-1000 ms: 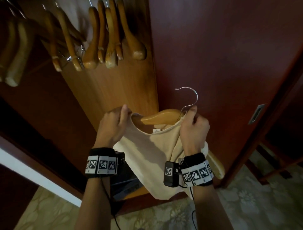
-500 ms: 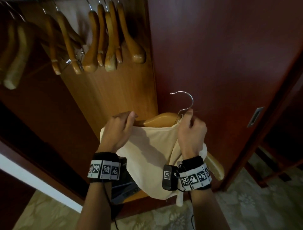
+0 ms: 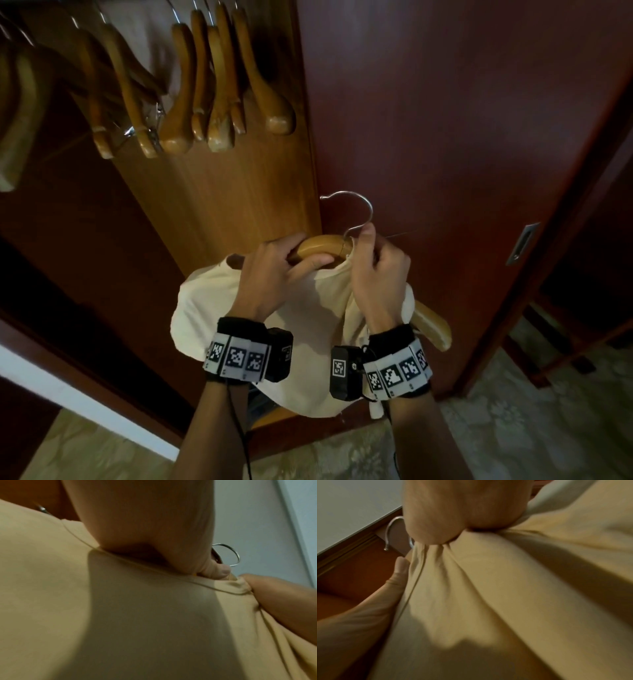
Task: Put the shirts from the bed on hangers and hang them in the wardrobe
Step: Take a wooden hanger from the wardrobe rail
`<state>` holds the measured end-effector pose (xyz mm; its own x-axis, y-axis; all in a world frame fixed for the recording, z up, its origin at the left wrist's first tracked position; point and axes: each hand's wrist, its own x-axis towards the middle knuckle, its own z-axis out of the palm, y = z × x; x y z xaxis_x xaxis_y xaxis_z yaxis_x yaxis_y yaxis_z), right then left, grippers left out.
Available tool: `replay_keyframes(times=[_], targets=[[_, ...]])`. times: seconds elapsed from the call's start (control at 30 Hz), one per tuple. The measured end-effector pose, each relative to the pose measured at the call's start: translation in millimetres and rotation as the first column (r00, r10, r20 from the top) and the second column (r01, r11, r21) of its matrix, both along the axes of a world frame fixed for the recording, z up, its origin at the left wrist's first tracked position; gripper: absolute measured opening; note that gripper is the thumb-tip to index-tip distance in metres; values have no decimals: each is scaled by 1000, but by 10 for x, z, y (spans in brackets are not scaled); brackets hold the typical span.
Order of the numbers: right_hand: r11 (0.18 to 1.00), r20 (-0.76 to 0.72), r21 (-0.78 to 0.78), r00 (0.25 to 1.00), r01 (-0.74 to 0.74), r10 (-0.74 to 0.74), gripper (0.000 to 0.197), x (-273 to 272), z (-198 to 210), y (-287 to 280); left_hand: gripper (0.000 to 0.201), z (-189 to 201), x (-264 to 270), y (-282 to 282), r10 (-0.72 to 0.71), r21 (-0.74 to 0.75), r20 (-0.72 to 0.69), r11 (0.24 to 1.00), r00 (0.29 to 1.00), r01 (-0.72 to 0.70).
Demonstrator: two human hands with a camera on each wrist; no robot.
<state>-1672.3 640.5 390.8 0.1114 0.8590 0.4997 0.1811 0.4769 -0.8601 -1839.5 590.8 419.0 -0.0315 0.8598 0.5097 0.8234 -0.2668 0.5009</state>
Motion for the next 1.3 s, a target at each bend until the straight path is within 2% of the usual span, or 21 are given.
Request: replay_keyframes(times=[0.07,0.13,0.2,0.33,0.47,0.57,0.7,0.77,0.83,0.93,1.03,1.1,1.17,1.23,1.3], targets=[[998,44,59,999,-18,15,49,43,-40,37,43,-6,-21,3,7,31,71,999,997,-10],[995,144,84,987,54,-66,48,135,-101,115,33,15,-82,-5,60,61,125,996,990,-68],[983,226,116,960,143,-167,51,267,-174,211,28,55,-177,-19,103,91,184,988,977,-121],[969,221,154,949,194,-225,51,507,-325,339,29,161,-329,-60,113,98,255,985,960,-142],[974,207,57,952,218,-225,66,591,-489,408,36,194,-418,-91,139,76,205,985,969,-157],[988,145,-22,978,155,-150,71,617,-567,425,47,187,-469,-104,195,78,150,975,969,-208],[986,-47,-123,992,114,-121,59,585,-574,376,54,175,-495,-144,254,104,115,958,960,-266],[980,-170,-178,978,92,-123,63,571,-566,329,52,166,-515,-160,268,103,135,954,954,-282],[972,-222,-218,965,91,-140,68,583,-598,305,52,161,-548,-173,277,106,168,949,946,-297],[934,-229,-337,951,121,-206,76,609,-705,320,54,149,-590,-201,250,117,240,952,938,-283],[904,-181,-420,970,75,-164,102,615,-736,326,49,154,-547,-220,277,110,209,946,938,-304],[884,-65,-463,992,65,-107,93,644,-681,342,50,152,-525,-209,283,102,200,946,938,-307],[907,34,-417,998,64,-55,77,668,-590,365,51,142,-538,-204,284,86,186,949,940,-304],[970,92,-215,991,115,-97,68,660,-515,391,46,122,-549,-214,304,78,147,945,941,-317],[990,141,-28,981,139,-134,55,570,-405,381,39,104,-515,-222,334,70,93,937,938,-341]])
